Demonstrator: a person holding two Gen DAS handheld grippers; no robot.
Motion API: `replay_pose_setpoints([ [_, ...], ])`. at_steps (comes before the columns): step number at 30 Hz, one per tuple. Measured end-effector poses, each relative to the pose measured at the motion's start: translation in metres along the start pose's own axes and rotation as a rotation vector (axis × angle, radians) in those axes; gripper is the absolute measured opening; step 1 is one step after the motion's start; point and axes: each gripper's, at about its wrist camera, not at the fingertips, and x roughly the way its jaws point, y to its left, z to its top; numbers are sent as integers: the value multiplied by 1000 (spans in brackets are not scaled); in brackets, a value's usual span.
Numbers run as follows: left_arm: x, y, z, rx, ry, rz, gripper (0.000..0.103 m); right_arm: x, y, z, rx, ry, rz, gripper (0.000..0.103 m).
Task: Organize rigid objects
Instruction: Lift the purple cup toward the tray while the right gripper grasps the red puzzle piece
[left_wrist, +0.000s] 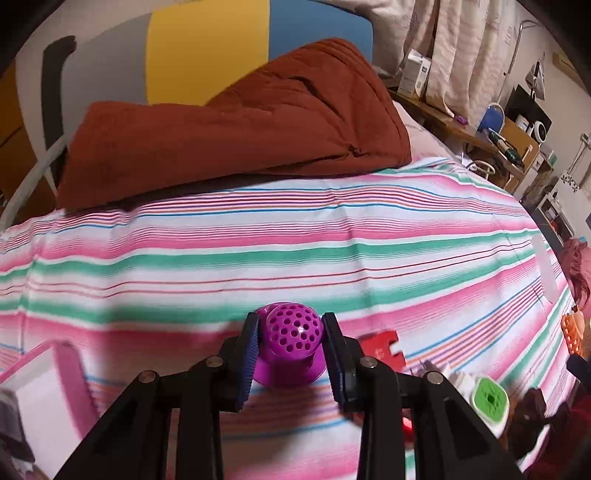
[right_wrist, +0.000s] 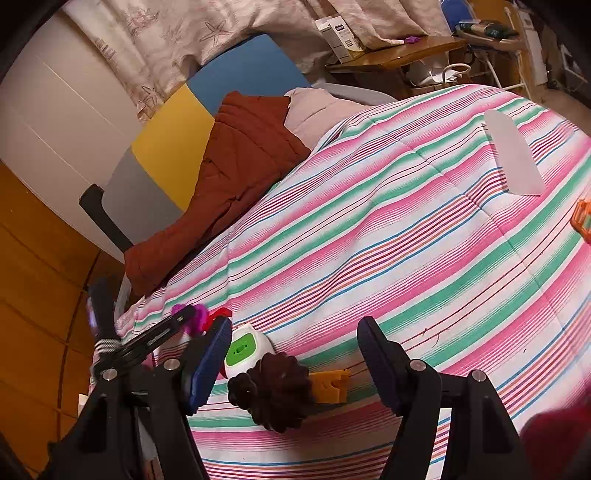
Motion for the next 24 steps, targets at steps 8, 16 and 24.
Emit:
replay_pose_setpoints([
  [8, -69, 12, -29, -13, -76, -35, 33, 3, 1, 0, -27, 11, -39, 71],
  [16, -135, 38, -72, -60, -134, -57, 33, 17, 36, -9, -172, 73, -28, 71],
  [24, -181, 82, -112, -145, -186, -26, 33, 73, 126, -4, -401, 200, -19, 71],
])
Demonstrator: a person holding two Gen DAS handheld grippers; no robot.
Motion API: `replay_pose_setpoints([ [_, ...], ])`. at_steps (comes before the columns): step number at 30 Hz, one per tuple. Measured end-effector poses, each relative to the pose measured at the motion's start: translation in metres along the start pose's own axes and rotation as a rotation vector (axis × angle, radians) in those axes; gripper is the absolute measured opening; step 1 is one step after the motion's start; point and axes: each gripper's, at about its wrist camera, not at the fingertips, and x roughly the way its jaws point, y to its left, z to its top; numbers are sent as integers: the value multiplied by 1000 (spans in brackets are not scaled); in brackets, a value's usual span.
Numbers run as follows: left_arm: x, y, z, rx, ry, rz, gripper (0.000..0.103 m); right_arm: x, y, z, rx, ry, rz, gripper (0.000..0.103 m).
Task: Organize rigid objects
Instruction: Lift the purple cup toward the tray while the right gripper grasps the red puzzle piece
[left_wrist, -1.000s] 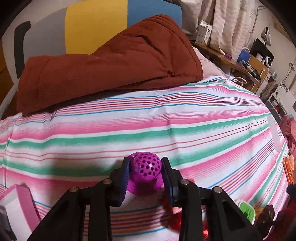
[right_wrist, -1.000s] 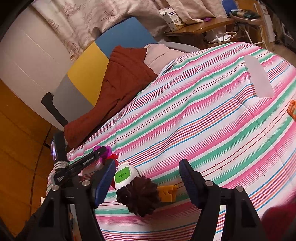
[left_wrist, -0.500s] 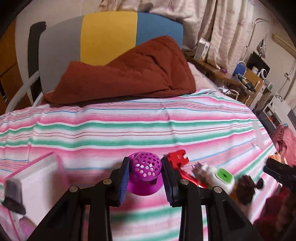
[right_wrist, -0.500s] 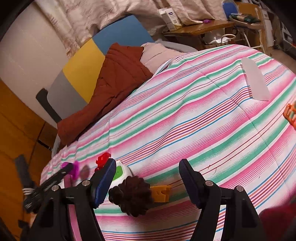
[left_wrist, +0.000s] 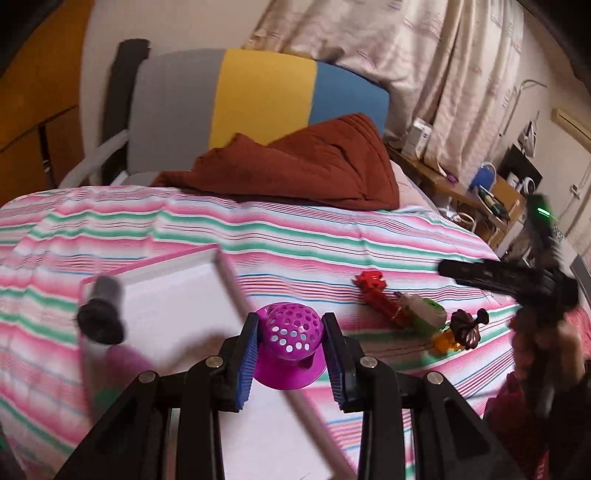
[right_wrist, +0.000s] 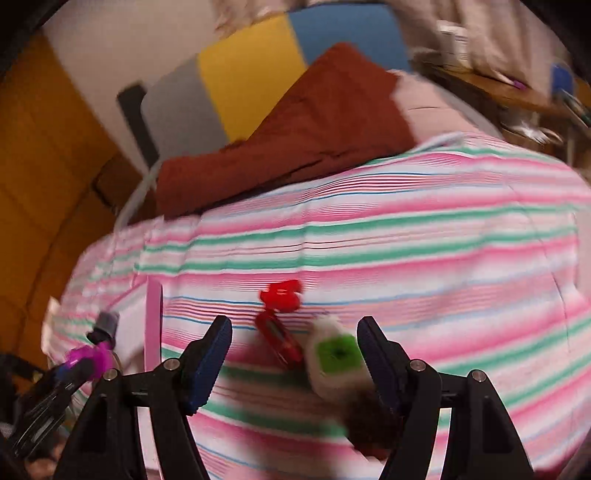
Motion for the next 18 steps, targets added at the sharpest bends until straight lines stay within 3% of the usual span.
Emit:
replay_pose_setpoints([
  [10, -56, 63, -33, -99, -43, 93, 33, 116, 34, 20, -104, 250, -153, 69],
  [11, -62, 72, -37, -117, -46, 105, 33, 124, 36, 18, -120, 261, -161, 58],
  [14, -77, 95, -47, -173, -57, 152, 33, 130, 46, 17, -172, 243, -195, 46],
  [18, -94, 120, -60, -234, -73, 203, 33, 131, 61, 15, -214, 224, -152, 46],
])
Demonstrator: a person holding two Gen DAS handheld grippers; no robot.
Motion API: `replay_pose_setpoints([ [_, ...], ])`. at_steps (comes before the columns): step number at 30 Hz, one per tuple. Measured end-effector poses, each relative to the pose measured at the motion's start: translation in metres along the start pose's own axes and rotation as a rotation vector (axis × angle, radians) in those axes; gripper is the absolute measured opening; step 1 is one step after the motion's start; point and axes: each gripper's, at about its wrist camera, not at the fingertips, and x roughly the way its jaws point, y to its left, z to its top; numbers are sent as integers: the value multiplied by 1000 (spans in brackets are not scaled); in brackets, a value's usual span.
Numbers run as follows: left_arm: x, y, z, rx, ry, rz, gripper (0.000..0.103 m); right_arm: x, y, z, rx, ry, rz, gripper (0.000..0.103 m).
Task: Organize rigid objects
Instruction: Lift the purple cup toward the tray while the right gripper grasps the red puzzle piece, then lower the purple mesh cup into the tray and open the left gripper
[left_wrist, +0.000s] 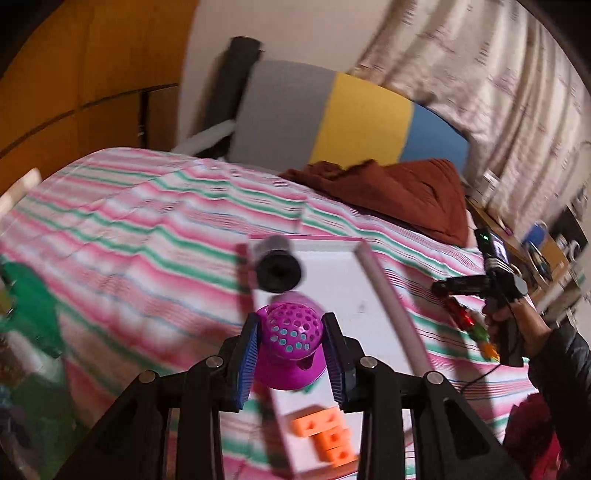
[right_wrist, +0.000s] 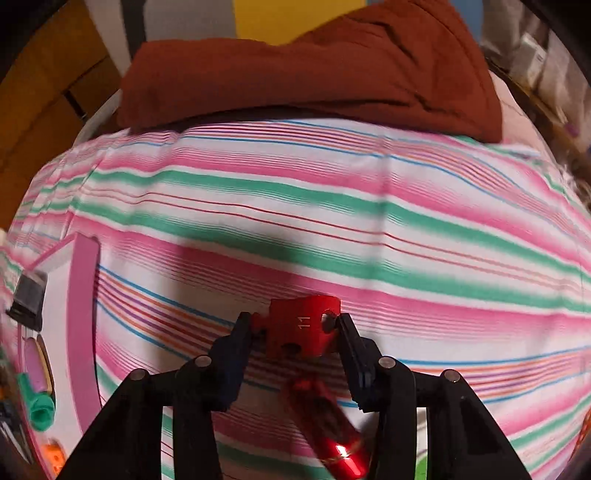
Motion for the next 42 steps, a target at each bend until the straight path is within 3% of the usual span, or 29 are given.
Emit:
replay_pose_setpoints([
  [4, -11, 20, -9, -53, -2, 22, 33, -12, 32, -12, -103, -39, 81, 46],
  [8, -13, 16, -16, -48, 8, 4, 33, -24, 63, -38, -224, -31, 133, 46],
  [10, -12, 10, -19, -41, 19, -21, 33, -28, 72, -55, -267, -24, 116, 46],
  [18, 7, -46, -37, 56, 86, -146, 33, -44, 58, -122, -343, -14, 21, 46],
  [23, 23, -74, -45, 96, 127, -171, 33, -45, 41, -133, -318, -30, 52, 46],
  [29, 44, -82, -48, 105, 160, -126, 33, -41, 35, -133, -312, -67, 107, 46],
  [31, 57, -82, -50, 121, 197, -76, 33, -39, 32, -130, -303, -65, 120, 46],
  [42, 87, -63, -58, 111, 210, 42, 34, -42, 34, -134, -320, -78, 101, 46],
])
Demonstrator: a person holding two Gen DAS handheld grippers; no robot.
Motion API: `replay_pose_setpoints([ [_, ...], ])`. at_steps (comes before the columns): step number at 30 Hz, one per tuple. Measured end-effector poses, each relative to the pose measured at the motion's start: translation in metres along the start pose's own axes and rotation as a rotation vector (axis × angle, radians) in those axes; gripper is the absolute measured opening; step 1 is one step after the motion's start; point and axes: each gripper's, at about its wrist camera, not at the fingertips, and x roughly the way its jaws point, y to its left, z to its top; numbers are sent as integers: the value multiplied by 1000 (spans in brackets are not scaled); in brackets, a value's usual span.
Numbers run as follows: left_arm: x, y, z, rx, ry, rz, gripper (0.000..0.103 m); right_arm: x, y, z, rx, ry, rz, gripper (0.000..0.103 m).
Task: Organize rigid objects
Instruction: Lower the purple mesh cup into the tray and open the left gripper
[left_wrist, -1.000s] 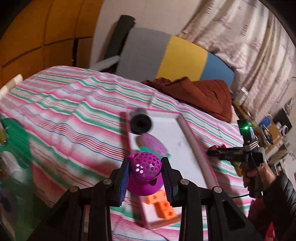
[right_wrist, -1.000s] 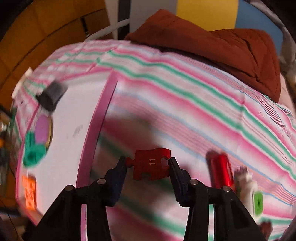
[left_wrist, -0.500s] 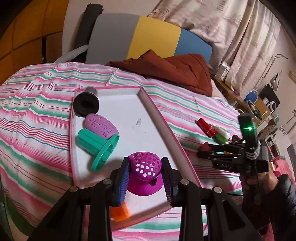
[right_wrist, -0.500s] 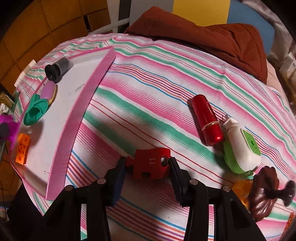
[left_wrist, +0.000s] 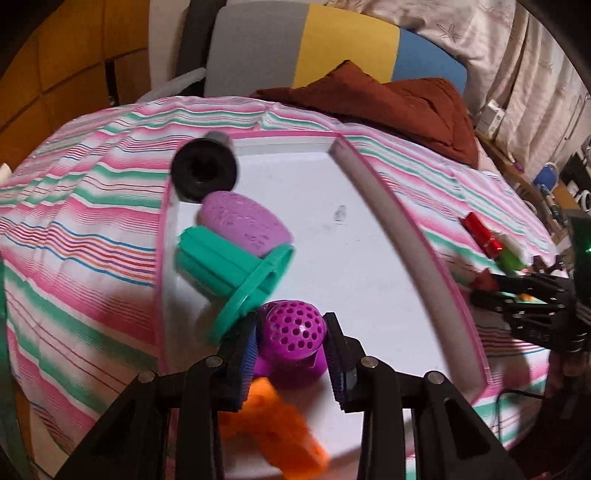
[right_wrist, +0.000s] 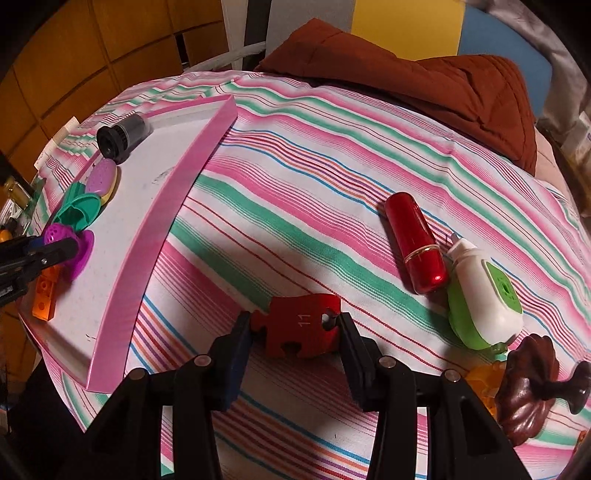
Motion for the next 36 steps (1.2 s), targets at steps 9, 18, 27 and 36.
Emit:
replay_pose_setpoints([
  [9, -12, 8, -4, -7, -40, -18, 35, -1, 2, -3, -5, -13, -13, 46],
  [18, -41, 9, -2, -4, -114, -5, 37, -1, 4, -2, 3, -9, -27, 46],
  [27, -68, 17, -6, 16, -164, 58, 37, -1, 10, 0, 30, 13, -75, 46],
  [36, -78, 30, -16, -17, -173, 56, 37, -7, 17, -9, 99, -7, -110, 46],
])
